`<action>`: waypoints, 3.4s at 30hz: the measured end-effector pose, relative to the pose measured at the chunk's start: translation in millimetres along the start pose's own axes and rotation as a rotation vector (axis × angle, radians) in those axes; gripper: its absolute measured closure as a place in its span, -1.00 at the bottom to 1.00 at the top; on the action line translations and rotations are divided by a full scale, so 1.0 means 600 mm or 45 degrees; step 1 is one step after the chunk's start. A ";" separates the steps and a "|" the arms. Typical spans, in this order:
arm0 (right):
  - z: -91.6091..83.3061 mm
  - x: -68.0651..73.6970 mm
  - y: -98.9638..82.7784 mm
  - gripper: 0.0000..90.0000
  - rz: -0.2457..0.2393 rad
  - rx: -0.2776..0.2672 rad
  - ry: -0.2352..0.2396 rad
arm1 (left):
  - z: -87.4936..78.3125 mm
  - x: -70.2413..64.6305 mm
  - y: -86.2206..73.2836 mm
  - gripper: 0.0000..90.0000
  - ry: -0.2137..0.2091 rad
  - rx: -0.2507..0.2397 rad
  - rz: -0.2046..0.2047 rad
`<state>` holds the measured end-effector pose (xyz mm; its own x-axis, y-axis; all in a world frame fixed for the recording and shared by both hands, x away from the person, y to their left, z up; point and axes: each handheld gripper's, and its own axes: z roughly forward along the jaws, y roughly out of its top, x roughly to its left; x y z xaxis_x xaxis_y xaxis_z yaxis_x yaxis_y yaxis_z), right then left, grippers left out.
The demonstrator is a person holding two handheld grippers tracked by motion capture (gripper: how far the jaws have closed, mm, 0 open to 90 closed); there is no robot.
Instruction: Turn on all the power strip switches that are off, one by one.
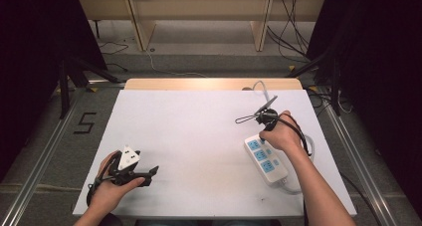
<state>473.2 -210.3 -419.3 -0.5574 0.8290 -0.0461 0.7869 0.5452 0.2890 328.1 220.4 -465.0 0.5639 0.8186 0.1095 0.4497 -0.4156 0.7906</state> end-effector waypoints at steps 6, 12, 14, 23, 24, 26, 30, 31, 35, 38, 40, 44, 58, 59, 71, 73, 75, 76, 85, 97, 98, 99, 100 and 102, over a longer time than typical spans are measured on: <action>0.002 -0.001 -0.001 1.00 -0.001 0.001 0.002 | 0.000 0.000 0.000 -0.60 -0.002 -0.001 -0.003; 0.007 0.001 -0.001 1.00 0.002 0.012 0.010 | 0.000 -0.001 0.000 -0.60 -0.003 -0.002 -0.001; 0.007 0.001 -0.001 1.00 0.000 0.012 0.009 | 0.000 0.000 0.000 -0.60 -0.002 -0.002 -0.001; 0.008 0.003 0.000 1.00 -0.012 0.029 -0.004 | 0.000 -0.001 0.000 -0.60 -0.003 -0.002 -0.001; 0.008 0.003 0.000 1.00 -0.012 0.028 -0.006 | 0.000 -0.001 0.000 -0.60 -0.004 -0.003 -0.003; 0.008 0.002 -0.001 1.00 -0.010 0.028 -0.001 | 0.000 -0.001 0.000 -0.60 -0.004 -0.004 -0.002; 0.008 0.001 -0.001 1.00 -0.008 0.032 0.006 | 0.000 -0.001 0.000 -0.60 -0.004 -0.003 0.000; 0.008 0.002 -0.001 1.00 -0.006 0.034 0.005 | 0.000 -0.001 0.000 -0.60 -0.004 -0.004 0.000; 0.009 0.002 -0.001 1.00 -0.005 0.035 0.005 | -0.001 -0.001 0.001 -0.60 -0.003 -0.004 0.001; 0.010 0.001 -0.001 1.00 0.000 0.031 0.006 | 0.000 -0.001 0.001 -0.60 -0.003 -0.004 0.000; 0.010 0.001 -0.001 1.00 0.003 0.031 0.008 | -0.001 -0.001 0.001 -0.60 -0.003 -0.004 0.001; 0.011 -0.001 -0.001 1.00 0.012 0.035 0.018 | 0.000 -0.001 0.001 -0.60 -0.004 -0.003 0.001; 0.013 -0.002 -0.001 1.00 0.015 0.040 0.021 | 0.000 -0.002 0.001 -0.60 -0.004 -0.004 0.001; 0.013 -0.002 -0.001 1.00 0.013 0.040 0.023 | 0.000 -0.002 0.001 -0.60 -0.005 -0.003 0.001; 0.013 -0.002 -0.002 1.00 0.005 0.053 0.031 | 0.000 -0.003 0.001 -0.60 -0.005 -0.008 0.003; 0.013 -0.003 -0.002 1.00 0.003 0.051 0.030 | 0.001 -0.002 0.001 -0.60 -0.005 -0.006 0.003; 0.010 -0.003 -0.002 1.00 0.007 0.023 0.031 | 0.001 -0.001 0.001 -0.60 -0.006 -0.003 0.003; 0.009 -0.004 -0.002 1.00 0.011 0.000 0.036 | 0.001 -0.001 0.001 -0.60 -0.005 -0.004 0.002; 0.009 -0.008 0.001 1.00 0.029 -0.007 0.050 | 0.001 -0.001 0.001 -0.60 -0.003 -0.003 0.004; 0.014 -0.006 0.001 1.00 0.027 0.002 0.044 | 0.001 -0.003 0.001 -0.60 -0.006 -0.004 0.005; 0.015 -0.007 0.001 1.00 0.028 0.002 0.051 | 0.001 -0.003 0.001 -0.60 -0.006 -0.004 0.004; 0.015 -0.008 0.001 1.00 0.027 -0.003 0.050 | 0.001 -0.003 0.002 -0.60 -0.006 -0.003 0.004; 0.016 -0.009 0.000 1.00 0.032 -0.003 0.056 | 0.001 -0.003 0.002 -0.60 -0.006 -0.004 0.005; 0.017 -0.010 -0.001 1.00 0.047 -0.007 0.061 | 0.000 -0.003 0.002 -0.60 -0.006 -0.007 0.004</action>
<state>478.6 -214.3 -429.1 -0.5401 0.8416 0.0104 0.8059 0.5135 0.2947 327.4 218.2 -464.4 0.5685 0.8153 0.1097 0.4442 -0.4164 0.7933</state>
